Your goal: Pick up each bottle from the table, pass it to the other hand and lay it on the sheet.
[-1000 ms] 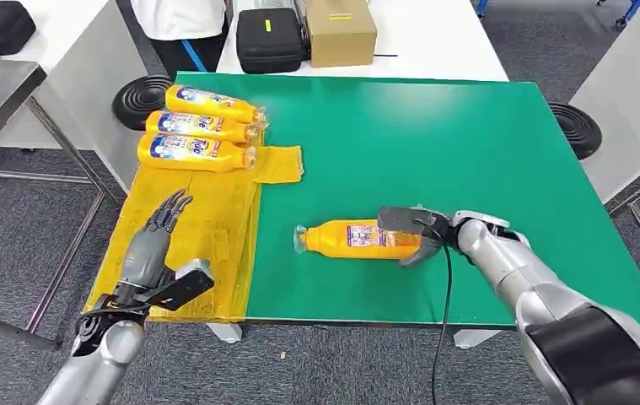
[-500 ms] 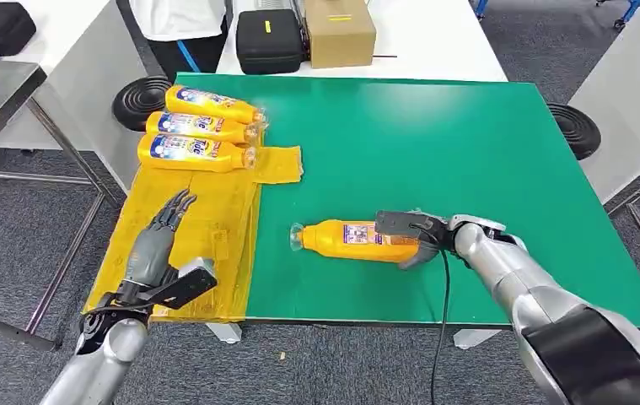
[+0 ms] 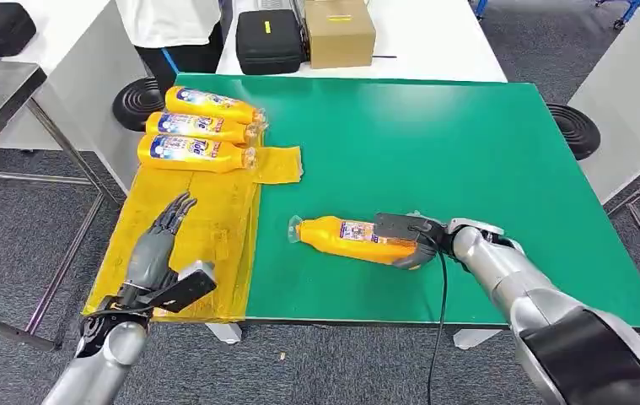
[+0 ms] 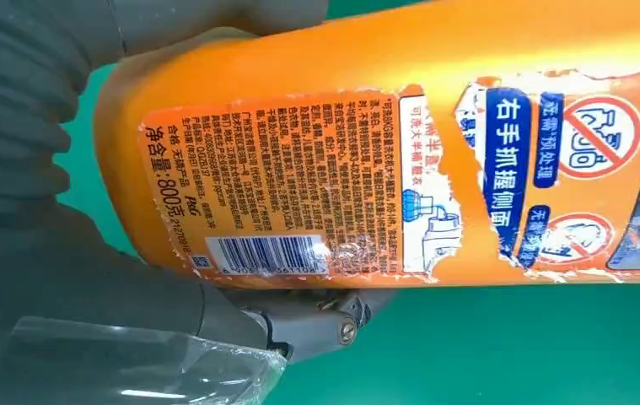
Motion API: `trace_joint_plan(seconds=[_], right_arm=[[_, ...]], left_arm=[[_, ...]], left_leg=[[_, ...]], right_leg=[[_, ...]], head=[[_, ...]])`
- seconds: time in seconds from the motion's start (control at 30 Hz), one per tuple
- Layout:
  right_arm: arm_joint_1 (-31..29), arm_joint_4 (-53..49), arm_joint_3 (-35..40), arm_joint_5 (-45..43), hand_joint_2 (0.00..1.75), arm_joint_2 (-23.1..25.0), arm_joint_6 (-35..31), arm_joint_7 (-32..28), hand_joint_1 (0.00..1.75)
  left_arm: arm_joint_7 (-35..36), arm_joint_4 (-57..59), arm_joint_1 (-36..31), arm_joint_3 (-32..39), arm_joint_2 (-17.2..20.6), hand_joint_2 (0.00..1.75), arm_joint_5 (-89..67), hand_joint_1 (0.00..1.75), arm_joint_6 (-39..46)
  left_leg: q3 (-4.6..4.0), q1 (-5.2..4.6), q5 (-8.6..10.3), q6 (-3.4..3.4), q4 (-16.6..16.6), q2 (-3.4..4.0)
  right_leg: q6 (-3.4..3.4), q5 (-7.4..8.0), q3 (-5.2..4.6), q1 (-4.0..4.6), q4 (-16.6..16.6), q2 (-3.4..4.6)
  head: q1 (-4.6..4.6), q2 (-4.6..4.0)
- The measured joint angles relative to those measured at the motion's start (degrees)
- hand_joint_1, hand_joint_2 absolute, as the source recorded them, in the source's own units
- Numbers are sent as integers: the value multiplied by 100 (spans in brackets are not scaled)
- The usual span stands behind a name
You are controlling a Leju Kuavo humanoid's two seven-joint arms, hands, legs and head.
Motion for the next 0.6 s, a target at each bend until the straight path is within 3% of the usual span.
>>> trace_joint_plan(seconds=[0.17,0.4,0.53,0.6], right_arm=[[83,-2,-13,-162,175,0,-437,-313,175],[614,-428,-388,-793,175,72,-1596,-1245,175],[1324,-1413,-873,-806,175,282,-2602,-1407,175],[1724,-2023,-1136,-691,175,422,-2778,-1362,175]], left_arm=[[-92,-2,85,26,-2,175,258,0,68],[-697,-68,368,469,-134,175,1767,0,186],[-992,-70,503,842,-339,175,3052,0,-145],[-1038,-70,557,988,-415,175,3368,0,-245]], left_leg=[[0,0,-1,0,0,9],[-3,1,-1,-1,-1,10],[-8,8,-5,-6,-1,-5],[-16,8,-9,-12,-1,-2]], right_leg=[[0,0,1,1,0,1],[-2,1,-1,5,0,1],[-6,-6,-2,10,0,-3],[-6,-6,-14,9,0,-1]], head=[[0,0],[0,0],[7,0],[-4,0]])
